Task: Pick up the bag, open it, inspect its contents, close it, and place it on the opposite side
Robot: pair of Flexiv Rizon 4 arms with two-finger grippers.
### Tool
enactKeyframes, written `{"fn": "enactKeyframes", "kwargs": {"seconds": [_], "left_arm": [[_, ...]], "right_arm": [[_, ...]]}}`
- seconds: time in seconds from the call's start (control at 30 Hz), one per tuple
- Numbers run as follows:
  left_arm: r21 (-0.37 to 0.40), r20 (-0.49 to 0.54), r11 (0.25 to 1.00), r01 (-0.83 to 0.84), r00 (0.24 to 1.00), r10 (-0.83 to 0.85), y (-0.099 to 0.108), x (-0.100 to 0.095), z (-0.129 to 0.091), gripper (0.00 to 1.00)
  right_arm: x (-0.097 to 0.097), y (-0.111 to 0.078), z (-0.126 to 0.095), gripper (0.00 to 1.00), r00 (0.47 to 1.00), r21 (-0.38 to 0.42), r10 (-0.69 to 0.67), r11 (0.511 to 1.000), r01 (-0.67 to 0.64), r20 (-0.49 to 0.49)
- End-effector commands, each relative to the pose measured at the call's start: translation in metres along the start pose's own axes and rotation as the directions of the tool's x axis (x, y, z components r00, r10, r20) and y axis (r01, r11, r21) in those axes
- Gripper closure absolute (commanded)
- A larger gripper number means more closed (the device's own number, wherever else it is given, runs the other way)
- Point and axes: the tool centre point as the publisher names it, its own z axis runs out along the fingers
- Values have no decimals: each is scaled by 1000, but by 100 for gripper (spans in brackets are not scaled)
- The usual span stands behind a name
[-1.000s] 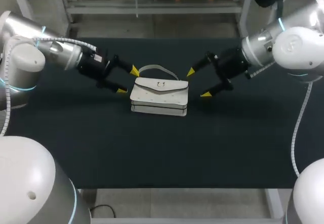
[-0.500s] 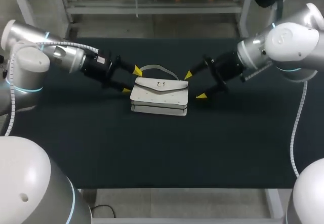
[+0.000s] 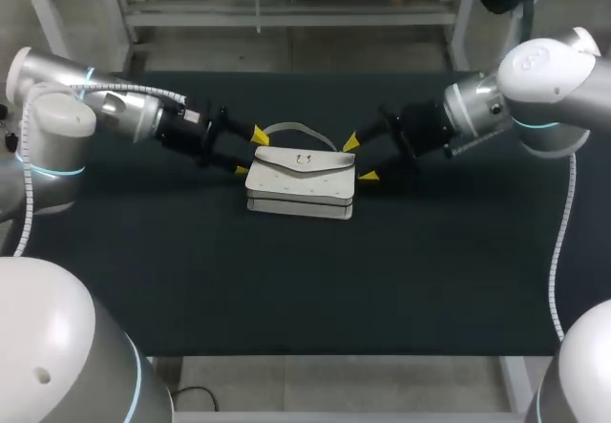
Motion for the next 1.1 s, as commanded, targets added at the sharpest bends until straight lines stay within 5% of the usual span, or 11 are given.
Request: {"fn": "enactKeyframes", "kwargs": {"seconds": [0.03, 0.13, 0.3, 0.53, 0.67, 0.73, 0.83, 0.93, 0.97, 1.1], "left_arm": [[-13, -14, 1000, 2, 1000, -3, -5, -4, 2, 20], [-18, -19, 1000, 4, 1000, -4, -7, -4, 5, 24], [-24, -15, 1000, -1, 1000, 0, -10, -4, 9, 28], [-26, -13, 1000, 14, 1000, -14, -16, -11, 14, 31], [-23, -14, 999, 28, 1000, -28, -18, -15, 14, 57], [-24, -15, 999, 32, 999, -33, -18, -15, 14, 81], [-29, -16, 999, 35, 999, -36, -16, -16, 14, 97], [-32, -2, 999, 39, 999, -39, -14, -16, 15, 100], [-33, 0, 999, 40, 999, -40, -13, -17, 16, 100], [-34, 3, 998, 45, 999, -45, -11, -20, 15, 100]], "right_arm": [[-5, 6, 5, 25, 999, 34, -25, 999, 26, -32], [-5, 7, 6, 29, 998, 36, -39, 999, 41, -51], [-1, 7, 7, 50, 995, 37, -60, 997, 63, -76], [-1, 7, 13, 52, 994, 49, -73, 996, 77, -86], [-3, 8, 18, 55, 995, 51, -69, 996, 73, -72], [-5, 9, 19, 57, 995, 53, -67, 996, 71, -72], [-7, 9, 20, 58, 995, 53, -63, 996, 67, -73], [-8, 9, 20, 75, 996, 51, -55, 997, 59, -76], [-9, 9, 20, 100, 996, 52, -55, 997, 59, -77], [-10, 7, 20, 100, 995, 50, -56, 997, 61, -81]]}}
